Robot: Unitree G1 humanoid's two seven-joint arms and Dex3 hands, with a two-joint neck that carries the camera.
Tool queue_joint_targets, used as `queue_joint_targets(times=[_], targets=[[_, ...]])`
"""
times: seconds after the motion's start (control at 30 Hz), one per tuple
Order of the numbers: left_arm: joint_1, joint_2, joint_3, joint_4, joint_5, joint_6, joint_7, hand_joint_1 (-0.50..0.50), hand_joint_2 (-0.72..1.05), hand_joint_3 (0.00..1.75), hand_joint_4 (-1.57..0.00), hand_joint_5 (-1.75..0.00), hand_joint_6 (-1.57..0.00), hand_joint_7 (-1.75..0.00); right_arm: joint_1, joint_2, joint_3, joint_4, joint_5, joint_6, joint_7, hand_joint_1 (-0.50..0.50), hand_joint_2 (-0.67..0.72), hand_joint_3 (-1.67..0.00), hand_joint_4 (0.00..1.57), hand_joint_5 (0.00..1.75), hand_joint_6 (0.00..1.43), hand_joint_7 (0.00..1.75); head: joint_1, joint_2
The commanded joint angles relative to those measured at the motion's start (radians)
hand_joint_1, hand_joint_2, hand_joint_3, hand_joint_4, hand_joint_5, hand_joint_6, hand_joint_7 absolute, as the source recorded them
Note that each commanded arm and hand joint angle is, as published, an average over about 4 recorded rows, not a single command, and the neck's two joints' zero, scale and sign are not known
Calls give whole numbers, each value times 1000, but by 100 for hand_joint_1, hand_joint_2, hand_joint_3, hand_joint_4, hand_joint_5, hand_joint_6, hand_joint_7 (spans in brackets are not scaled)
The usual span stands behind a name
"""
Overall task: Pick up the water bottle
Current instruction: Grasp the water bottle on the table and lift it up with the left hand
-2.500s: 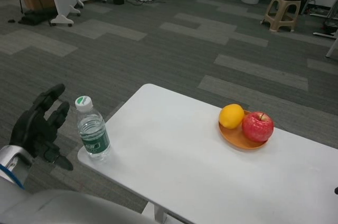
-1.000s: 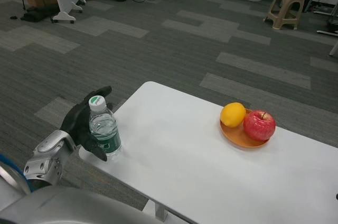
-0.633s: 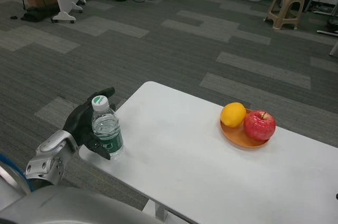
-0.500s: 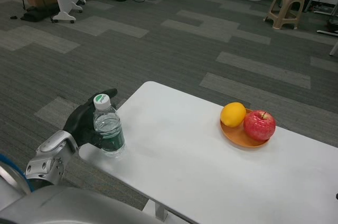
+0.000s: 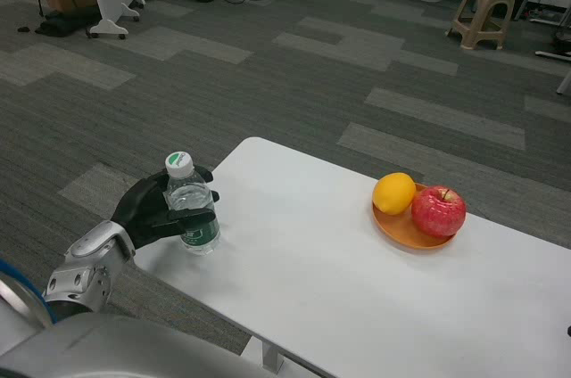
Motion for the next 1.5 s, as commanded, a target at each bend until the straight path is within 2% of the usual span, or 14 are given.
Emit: queue_joint_targets(times=[0.03, 0.1, 0.17, 0.43, 0.53, 0.67, 0.93, 1.03, 1.23, 1.37, 1.5], targets=[[-18, 9, -16, 10, 10, -16, -10, -2, 69, 9, -74, -167, -120, -166, 6, -5, -12, -5, 7, -2, -3, -50, 60, 0, 0, 0, 0, 7, 0, -3], [-21, 9, -20, 9, 10, -24, -11, -1, 69, 9, -86, -175, -120, -168, 6, -5, -12, -5, 6, -2, -3, -50, 60, 0, 0, 0, 0, 7, 0, -6], [-25, 9, -26, 8, 8, -33, -10, 1, 69, 9, -94, -175, -120, -168, 6, -5, -12, -5, 6, -2, -3, -50, 60, 0, 0, 0, 0, 7, 0, -6], [-72, 42, -77, -91, 9, -22, 6, 8, 69, 9, -101, -175, -116, -168, 7, -5, -10, -5, 7, -2, -5, -50, 66, 0, 0, 0, 0, 7, -14, -5], [-94, 59, -101, -146, -1, 37, 28, 9, 69, 9, -101, -175, -115, -168, 7, -5, -9, -5, 8, -2, -5, -50, 66, 0, 0, 0, 0, 7, -38, 2], [-143, 83, -158, -221, -71, 126, 94, 12, 69, 9, -101, -175, -113, -168, 14, -2, -11, -5, 8, -2, -6, -50, 65, 0, 0, 0, 0, 7, -67, 9], [-243, 120, -229, -361, -57, 296, 186, 16, 78, 9, -97, -175, -110, -168, 27, 2, -11, -8, 8, -2, -6, -50, 66, 0, 0, 0, 0, 7, -149, 34], [-278, 120, -257, -381, -53, 315, 209, 17, 78, 11, -97, -175, -110, -168, 27, 2, -7, -8, 8, -2, -6, -47, 66, 0, 0, 0, 0, 7, -179, 40], [-357, 101, -322, -382, -52, 317, 251, 21, 78, 17, -97, -175, -110, -168, 27, 2, 5, -8, 8, -2, -8, -48, 66, 0, 0, 0, 0, 7, -270, 61], [-385, 97, -342, -381, -42, 317, 259, 21, 78, 17, -97, -175, -110, -168, 29, 2, 9, -8, 8, -2, -8, -46, 66, 0, 0, 0, 0, 7, -332, 74], [-404, 97, -351, -390, 27, 329, 279, 21, 78, 17, -97, -175, -107, -168, 28, 3, 12, -8, 8, -2, -8, -46, 66, 0, 0, 0, 0, 7, -379, 86]])
